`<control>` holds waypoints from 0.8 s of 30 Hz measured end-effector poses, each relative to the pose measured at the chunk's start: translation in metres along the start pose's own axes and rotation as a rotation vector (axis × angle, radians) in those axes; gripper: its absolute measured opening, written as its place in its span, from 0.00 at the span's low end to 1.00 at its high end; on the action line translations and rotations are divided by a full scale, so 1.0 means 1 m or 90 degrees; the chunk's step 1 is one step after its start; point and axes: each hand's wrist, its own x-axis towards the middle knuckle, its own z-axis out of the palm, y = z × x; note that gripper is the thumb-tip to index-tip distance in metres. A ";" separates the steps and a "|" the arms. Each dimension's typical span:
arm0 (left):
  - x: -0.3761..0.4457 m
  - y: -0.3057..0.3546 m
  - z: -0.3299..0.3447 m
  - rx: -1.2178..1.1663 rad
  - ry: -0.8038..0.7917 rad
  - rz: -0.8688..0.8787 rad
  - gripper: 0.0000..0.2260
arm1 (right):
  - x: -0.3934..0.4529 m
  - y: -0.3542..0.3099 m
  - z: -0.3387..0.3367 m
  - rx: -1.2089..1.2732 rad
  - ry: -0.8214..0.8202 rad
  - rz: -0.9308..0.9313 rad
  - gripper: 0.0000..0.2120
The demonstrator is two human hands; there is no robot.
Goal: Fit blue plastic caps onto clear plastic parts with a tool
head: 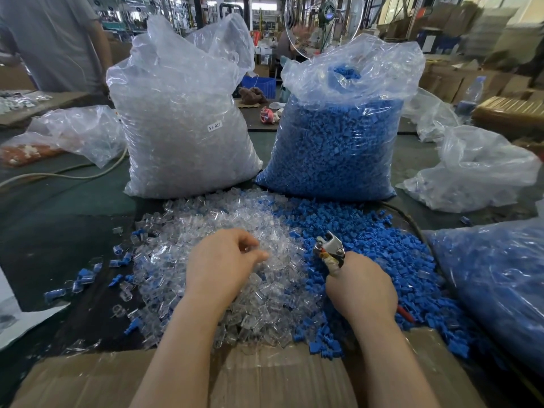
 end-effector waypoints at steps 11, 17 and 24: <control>-0.004 0.017 0.000 -0.411 -0.074 -0.022 0.10 | -0.001 0.000 -0.001 -0.007 0.024 -0.007 0.12; -0.003 0.021 0.005 -0.461 -0.087 -0.024 0.06 | -0.003 -0.001 -0.001 -0.003 0.004 -0.011 0.12; -0.004 0.021 0.006 -0.471 -0.099 -0.022 0.05 | -0.004 -0.004 -0.003 0.031 0.021 -0.032 0.05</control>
